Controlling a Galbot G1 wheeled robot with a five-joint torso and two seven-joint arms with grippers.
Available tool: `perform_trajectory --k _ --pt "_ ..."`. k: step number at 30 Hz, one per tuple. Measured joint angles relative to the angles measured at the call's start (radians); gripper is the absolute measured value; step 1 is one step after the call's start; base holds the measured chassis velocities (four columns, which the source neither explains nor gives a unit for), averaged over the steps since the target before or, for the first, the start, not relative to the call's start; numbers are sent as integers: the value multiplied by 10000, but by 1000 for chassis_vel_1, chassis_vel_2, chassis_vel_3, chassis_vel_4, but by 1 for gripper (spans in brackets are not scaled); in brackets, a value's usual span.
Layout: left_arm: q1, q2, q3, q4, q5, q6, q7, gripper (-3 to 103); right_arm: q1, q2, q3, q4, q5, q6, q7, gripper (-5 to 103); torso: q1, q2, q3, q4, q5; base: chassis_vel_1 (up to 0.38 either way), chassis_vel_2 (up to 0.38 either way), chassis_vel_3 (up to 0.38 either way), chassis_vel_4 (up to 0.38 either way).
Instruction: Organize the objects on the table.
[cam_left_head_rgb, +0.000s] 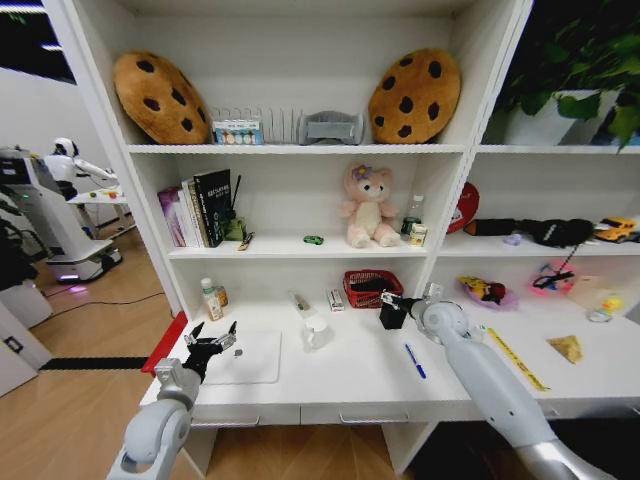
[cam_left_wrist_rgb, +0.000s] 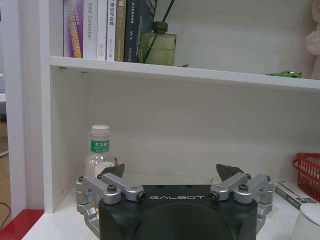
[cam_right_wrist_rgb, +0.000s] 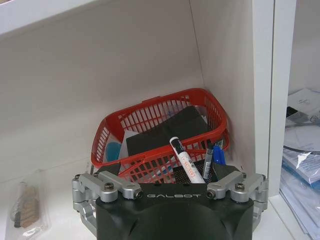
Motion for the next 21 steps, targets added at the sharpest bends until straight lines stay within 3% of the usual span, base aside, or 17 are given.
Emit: perform_trajectory --k 21 --pt "0 0 0 0 0 0 0 100 195 470 -162 -834 -180 197 -603 100 0 0 0 0 0 0 0 0 0"
